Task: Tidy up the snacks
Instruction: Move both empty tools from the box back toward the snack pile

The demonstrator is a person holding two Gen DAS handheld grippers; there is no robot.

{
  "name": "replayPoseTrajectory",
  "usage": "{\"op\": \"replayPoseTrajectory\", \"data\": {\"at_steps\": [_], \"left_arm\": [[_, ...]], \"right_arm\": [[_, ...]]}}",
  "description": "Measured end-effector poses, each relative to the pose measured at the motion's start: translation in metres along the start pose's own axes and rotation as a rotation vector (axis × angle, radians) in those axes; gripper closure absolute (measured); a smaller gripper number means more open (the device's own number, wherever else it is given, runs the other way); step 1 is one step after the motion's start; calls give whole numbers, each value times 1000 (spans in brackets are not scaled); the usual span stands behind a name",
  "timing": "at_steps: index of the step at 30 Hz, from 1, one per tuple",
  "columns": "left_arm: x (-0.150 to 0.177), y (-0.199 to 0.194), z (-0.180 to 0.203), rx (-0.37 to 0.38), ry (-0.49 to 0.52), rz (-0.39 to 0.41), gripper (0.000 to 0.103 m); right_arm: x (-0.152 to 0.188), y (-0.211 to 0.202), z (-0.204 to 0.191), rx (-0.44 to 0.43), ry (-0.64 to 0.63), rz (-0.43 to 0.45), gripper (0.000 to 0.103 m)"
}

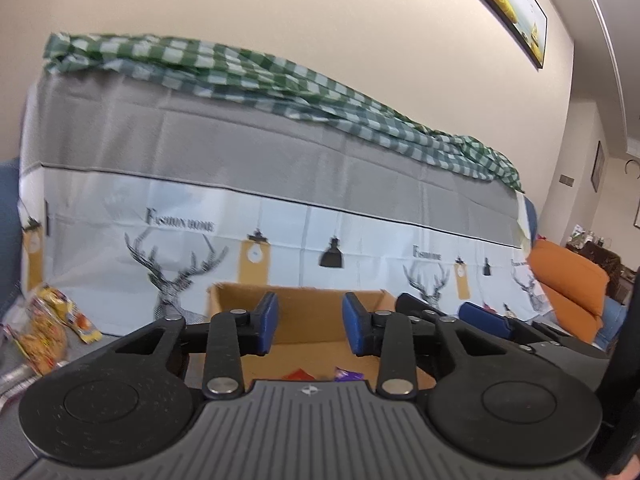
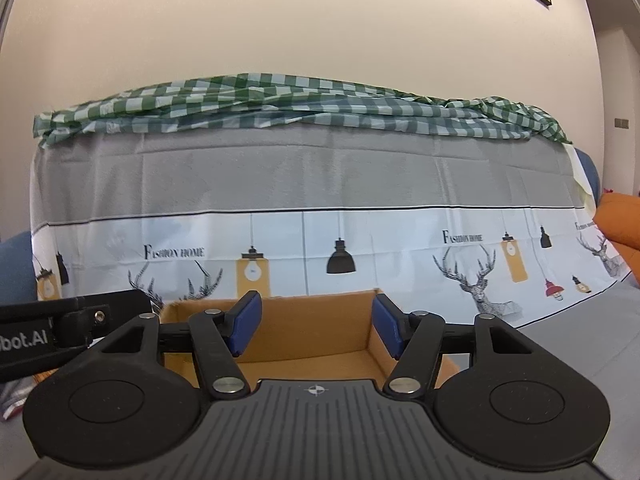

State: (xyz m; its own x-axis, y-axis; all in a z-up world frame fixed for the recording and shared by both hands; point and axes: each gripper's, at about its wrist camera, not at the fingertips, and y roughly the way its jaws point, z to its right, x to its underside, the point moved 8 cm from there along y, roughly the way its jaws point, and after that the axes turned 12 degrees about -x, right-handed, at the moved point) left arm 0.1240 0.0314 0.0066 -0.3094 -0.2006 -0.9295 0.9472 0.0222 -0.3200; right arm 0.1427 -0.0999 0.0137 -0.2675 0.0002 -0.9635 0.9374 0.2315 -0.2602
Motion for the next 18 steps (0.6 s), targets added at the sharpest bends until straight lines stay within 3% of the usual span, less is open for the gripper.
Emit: {"op": "replayPoseTrajectory", "data": {"at_steps": [5, 16, 18], "left_arm": [[-10, 3, -37, -70, -40, 3, 75], [-16, 0, -107, -207, -108, -25, 78], [-15, 1, -112, -221, -113, -33, 78]], "right_arm": [[-3, 2, -25, -25, 19, 15, 40], [-3, -1, -89, -132, -2, 41, 43], [-2, 0, -97, -146, -11, 43, 48]]}}
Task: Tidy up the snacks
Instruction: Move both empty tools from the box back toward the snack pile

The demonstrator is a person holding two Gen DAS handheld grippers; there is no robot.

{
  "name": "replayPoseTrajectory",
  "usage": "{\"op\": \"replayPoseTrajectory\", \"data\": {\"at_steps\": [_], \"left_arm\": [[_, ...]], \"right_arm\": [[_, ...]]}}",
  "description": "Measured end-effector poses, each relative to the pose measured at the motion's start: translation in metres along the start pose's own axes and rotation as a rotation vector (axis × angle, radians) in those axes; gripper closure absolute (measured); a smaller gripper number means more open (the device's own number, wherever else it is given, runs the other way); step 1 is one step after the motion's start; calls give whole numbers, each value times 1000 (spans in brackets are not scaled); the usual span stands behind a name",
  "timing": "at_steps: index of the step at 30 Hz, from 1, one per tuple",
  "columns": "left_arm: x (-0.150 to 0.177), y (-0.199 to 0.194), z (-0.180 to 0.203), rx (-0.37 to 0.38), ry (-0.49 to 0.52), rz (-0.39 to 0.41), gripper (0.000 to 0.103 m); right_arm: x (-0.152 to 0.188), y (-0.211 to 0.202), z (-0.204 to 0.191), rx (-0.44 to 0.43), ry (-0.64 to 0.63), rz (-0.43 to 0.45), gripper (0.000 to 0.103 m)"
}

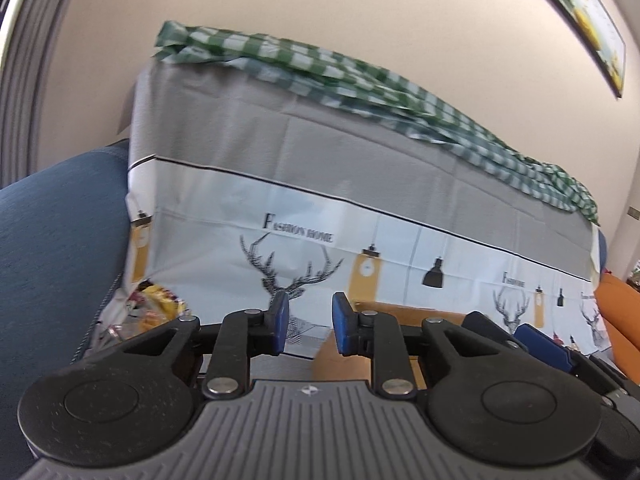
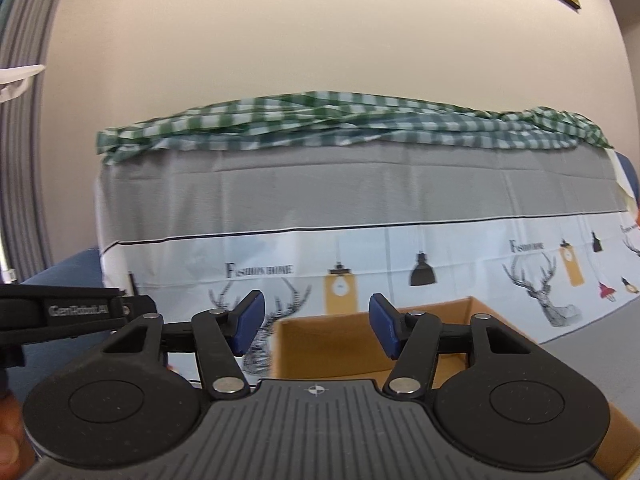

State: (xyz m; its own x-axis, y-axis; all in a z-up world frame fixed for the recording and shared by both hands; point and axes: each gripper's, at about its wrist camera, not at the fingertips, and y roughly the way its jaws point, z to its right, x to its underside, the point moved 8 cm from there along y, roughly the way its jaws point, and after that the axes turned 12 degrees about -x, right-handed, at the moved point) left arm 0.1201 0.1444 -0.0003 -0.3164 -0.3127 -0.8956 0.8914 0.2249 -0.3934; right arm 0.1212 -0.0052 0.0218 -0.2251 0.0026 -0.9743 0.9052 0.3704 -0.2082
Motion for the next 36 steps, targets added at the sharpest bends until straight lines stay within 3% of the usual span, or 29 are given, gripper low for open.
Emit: {"op": "replayPoseTrajectory", "data": {"at_steps": [11, 20, 36], "left_arm": [[2, 9, -25, -57, -28, -40, 78], [6, 15, -42, -90, -59, -72, 84], [16, 32, -81, -152, -172, -156, 88]], "right_arm": [[7, 5, -32, -56, -13, -2, 60], [12, 5, -58, -104, -63, 18, 69], [24, 10, -81, -148, -106, 6, 71]]}}
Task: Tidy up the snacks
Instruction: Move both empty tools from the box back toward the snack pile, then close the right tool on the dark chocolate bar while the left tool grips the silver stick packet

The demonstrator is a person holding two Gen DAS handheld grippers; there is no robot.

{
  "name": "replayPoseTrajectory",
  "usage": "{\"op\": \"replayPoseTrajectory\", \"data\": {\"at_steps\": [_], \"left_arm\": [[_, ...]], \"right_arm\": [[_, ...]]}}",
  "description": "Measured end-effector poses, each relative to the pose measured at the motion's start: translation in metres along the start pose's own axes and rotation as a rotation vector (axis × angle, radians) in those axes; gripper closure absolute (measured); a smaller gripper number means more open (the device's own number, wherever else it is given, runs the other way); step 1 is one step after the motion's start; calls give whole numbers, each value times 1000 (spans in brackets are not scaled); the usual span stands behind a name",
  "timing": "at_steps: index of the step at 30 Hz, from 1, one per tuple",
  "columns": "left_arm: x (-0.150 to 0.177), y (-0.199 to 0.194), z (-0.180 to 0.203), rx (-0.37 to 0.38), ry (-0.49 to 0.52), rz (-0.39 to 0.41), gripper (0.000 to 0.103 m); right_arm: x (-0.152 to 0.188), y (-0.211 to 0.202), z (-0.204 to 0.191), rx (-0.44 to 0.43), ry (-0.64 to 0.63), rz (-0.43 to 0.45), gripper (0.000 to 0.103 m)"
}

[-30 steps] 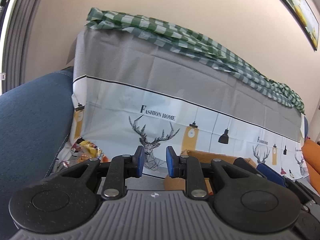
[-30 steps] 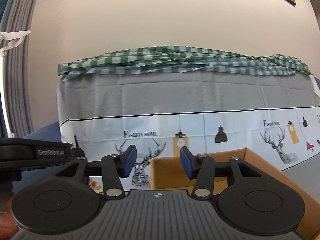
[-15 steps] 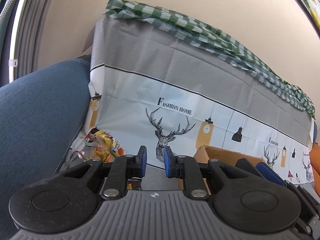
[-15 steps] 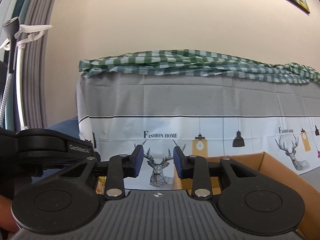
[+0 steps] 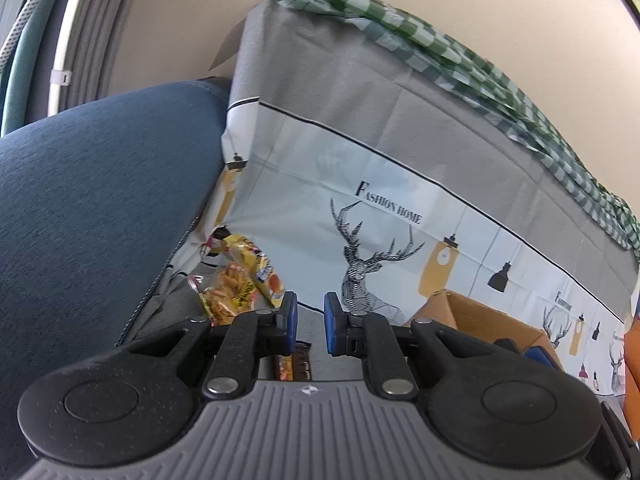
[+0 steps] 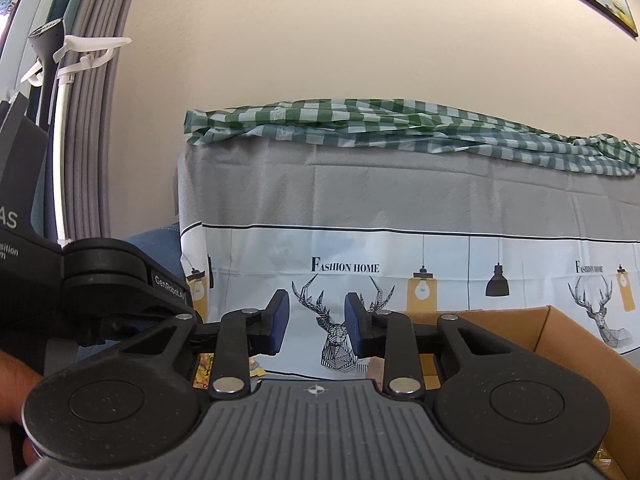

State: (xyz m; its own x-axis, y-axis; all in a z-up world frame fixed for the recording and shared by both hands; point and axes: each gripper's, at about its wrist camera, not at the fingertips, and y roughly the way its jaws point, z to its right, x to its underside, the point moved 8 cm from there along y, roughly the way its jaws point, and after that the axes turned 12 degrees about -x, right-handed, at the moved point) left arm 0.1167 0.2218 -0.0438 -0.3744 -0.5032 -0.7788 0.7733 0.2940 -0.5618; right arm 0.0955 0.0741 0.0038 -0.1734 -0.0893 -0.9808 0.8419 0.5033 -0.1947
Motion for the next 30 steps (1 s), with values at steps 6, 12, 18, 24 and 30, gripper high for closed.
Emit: {"op": "replayPoseTrajectory", "data": {"at_steps": [6, 12, 18, 24, 30], "left_arm": [[0, 12, -20, -39, -36, -23, 88], [-4, 23, -49, -96, -65, -23, 88], [-9, 28, -74, -132, -88, -15, 88], [-6, 35, -72, -156, -14, -12, 88], [15, 56, -58, -260, 183, -39, 86]], "right_arm": [[9, 5, -7, -20, -8, -17, 71], [22, 15, -13, -33, -14, -47, 71], [41, 30, -19, -53, 15, -101, 71], [72, 56, -21, -74, 37, -205, 70], [118, 93, -19, -71, 37, -364, 52]]}}
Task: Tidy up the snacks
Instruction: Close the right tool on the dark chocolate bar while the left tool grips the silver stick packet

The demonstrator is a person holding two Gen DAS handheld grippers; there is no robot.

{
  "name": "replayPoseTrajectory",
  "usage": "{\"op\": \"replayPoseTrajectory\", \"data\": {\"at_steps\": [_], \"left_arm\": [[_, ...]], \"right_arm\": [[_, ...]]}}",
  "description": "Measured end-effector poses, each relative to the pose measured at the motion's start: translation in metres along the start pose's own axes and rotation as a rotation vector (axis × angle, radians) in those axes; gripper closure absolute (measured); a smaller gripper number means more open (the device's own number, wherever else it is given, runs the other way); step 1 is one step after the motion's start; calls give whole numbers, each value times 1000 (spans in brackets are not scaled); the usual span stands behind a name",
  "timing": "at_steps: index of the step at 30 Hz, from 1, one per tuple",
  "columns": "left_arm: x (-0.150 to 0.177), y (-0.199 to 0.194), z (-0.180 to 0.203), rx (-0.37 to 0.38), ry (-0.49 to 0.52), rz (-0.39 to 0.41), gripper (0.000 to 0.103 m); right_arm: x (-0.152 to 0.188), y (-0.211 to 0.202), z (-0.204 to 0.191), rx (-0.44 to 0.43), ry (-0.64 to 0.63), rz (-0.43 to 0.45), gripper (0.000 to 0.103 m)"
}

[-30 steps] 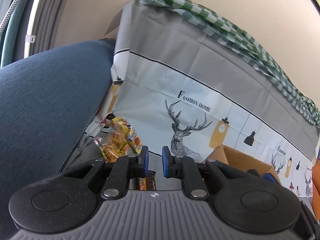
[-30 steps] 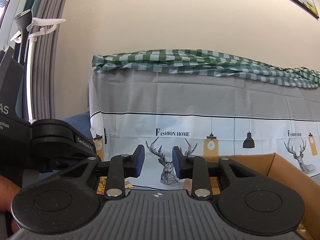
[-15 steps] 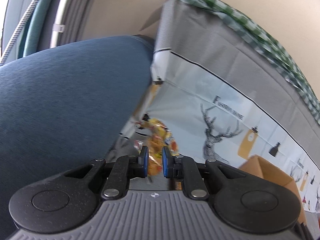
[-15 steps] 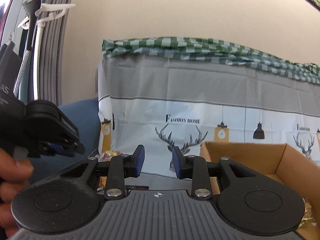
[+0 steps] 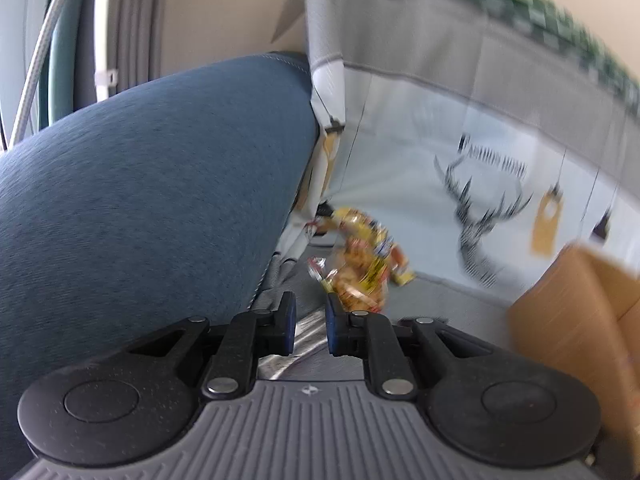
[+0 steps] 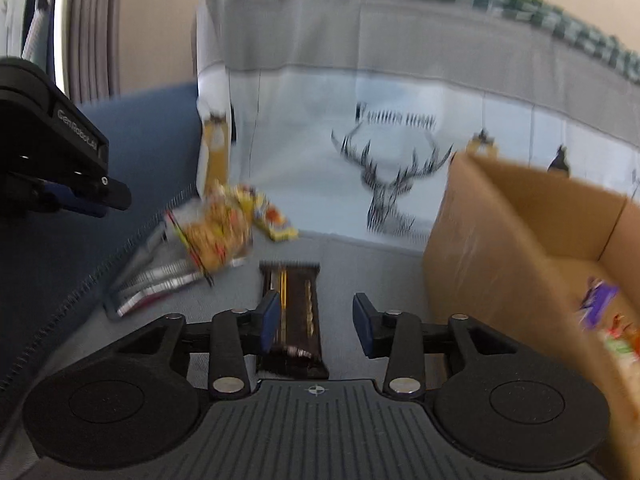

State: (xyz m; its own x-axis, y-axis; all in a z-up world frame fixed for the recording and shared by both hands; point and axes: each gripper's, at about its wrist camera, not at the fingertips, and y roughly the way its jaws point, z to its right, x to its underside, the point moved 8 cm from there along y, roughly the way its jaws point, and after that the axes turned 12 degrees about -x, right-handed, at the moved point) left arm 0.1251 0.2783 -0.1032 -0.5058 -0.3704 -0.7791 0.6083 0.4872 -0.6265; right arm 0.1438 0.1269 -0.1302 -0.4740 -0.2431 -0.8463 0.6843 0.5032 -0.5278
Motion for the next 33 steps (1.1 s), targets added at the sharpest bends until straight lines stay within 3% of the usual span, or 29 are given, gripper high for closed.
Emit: {"op": "replayPoseTrajectory", "data": {"at_steps": [5, 6, 9, 13, 14, 16, 18, 20, 22, 26, 33], "left_arm": [[13, 21, 17, -33, 106, -33, 75], [15, 25, 21, -34, 137, -42, 70], [17, 36, 30, -48, 222, -37, 62], [20, 56, 43, -75, 312, -45, 51], [22, 62, 46, -81, 327, -54, 48], [29, 74, 52, -77, 366, -85, 31], [33, 80, 56, -83, 390, -81, 29], [32, 81, 53, -67, 357, -101, 31], [30, 81, 47, -52, 319, -128, 51], [30, 74, 39, 0, 250, -188, 79], [46, 40, 33, 119, 92, -297, 85]], "right_arm": [[9, 41, 4, -12, -11, -72, 42], [9, 44, 5, -25, -5, -59, 36], [12, 53, 2, -47, -18, -83, 36], [18, 55, 0, -72, -15, -88, 40], [17, 55, 0, -87, -13, -89, 43], [18, 54, -1, -116, -15, -85, 52], [19, 52, -4, -123, -35, -81, 61], [20, 49, -3, -123, -35, -74, 61], [20, 46, 1, -115, -12, -68, 61], [24, 38, 6, -102, 9, -80, 62], [35, 9, 5, -111, 57, -191, 62]]}}
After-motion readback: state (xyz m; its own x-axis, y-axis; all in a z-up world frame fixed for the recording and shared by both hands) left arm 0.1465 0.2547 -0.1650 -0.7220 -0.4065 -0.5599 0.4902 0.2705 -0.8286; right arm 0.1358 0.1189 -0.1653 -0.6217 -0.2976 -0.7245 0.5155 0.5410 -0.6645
